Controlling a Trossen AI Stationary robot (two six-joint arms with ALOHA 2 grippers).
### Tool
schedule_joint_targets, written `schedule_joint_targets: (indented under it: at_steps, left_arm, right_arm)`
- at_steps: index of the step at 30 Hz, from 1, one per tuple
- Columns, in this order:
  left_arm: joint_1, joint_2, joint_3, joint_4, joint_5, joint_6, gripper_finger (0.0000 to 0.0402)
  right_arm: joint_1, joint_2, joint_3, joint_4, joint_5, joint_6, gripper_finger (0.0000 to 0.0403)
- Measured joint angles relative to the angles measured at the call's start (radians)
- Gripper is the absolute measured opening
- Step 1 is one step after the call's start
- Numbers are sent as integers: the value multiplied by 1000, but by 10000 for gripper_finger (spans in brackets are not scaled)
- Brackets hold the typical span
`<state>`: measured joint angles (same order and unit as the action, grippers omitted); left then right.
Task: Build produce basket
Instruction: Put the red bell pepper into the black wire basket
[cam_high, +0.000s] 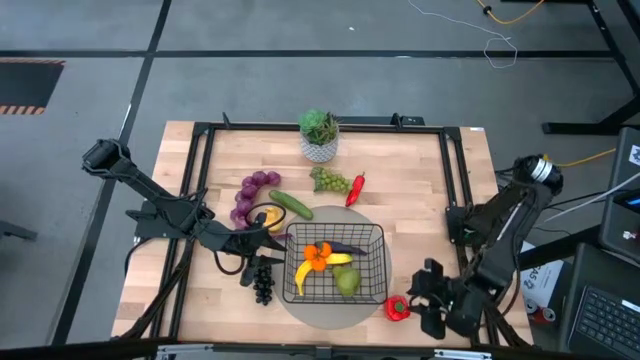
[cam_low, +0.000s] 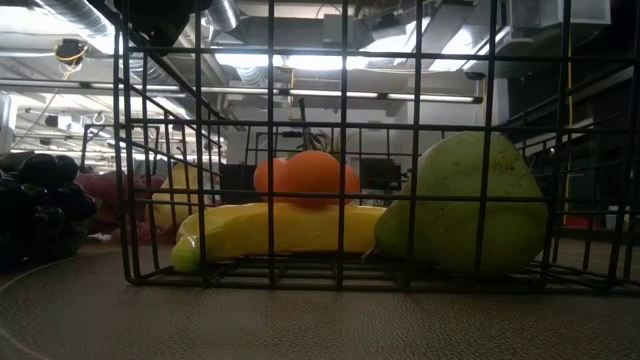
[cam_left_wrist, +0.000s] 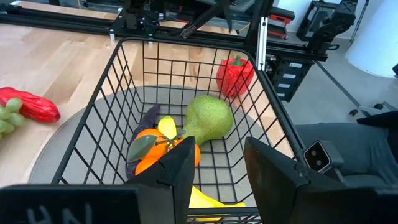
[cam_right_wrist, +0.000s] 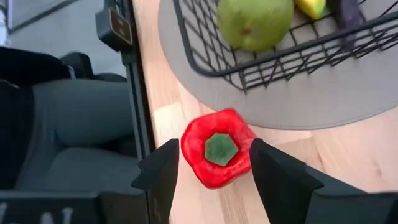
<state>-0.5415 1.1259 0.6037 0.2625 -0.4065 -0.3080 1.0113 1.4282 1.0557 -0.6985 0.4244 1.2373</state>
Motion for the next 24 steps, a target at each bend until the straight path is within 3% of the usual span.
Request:
schedule_joint_targets:
  at_steps: [10,24]
  left_arm:
    - [0,0,0,0,0,1,134]
    - [0,0,0,0,0,1,134]
  right_arm:
    - [6,157,0,55,29,-6,196]
    - [6,188,0,58,26,-7,139]
